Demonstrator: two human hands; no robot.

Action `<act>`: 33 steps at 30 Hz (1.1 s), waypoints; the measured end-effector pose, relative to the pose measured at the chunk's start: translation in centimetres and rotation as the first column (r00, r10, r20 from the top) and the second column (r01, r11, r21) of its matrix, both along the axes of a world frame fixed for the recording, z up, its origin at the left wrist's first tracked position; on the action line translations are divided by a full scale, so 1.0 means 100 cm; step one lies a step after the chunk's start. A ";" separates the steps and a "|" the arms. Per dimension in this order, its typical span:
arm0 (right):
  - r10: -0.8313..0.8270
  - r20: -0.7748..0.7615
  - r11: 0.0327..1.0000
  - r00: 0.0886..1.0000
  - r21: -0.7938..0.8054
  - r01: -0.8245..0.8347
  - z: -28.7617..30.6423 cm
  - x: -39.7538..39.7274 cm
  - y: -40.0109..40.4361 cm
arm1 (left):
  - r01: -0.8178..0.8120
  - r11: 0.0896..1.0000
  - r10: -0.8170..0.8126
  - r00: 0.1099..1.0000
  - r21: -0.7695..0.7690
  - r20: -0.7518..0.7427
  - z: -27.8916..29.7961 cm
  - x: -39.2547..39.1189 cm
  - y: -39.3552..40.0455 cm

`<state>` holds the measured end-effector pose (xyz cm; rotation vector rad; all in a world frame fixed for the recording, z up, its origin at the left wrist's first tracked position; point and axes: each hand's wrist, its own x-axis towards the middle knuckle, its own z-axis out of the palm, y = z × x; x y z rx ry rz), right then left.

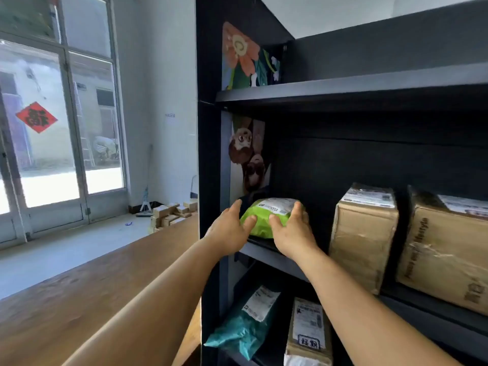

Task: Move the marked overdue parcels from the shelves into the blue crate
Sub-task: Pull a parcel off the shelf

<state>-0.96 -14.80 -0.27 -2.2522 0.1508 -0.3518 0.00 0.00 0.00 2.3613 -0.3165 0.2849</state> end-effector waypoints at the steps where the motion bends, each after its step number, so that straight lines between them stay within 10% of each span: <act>1: -0.035 0.008 0.999 0.999 0.012 0.035 0.000 0.006 0.002 | 0.022 1.000 -0.022 1.000 -0.009 0.000 0.000 0.010 0.000; 10: -0.148 0.016 0.983 0.989 0.114 0.145 -0.008 0.040 0.006 | 0.186 0.966 -0.203 0.976 -0.178 -0.081 -0.008 0.072 -0.009; 21: -0.148 0.378 0.969 0.914 0.242 0.057 -0.031 0.023 0.015 | 0.300 0.864 -0.222 0.948 -0.404 0.229 -0.033 0.055 -0.005; 33: -0.208 0.119 0.977 0.971 0.063 0.202 -0.014 0.018 0.014 | 0.243 0.951 -0.219 0.966 -0.191 0.139 -0.024 0.053 -0.002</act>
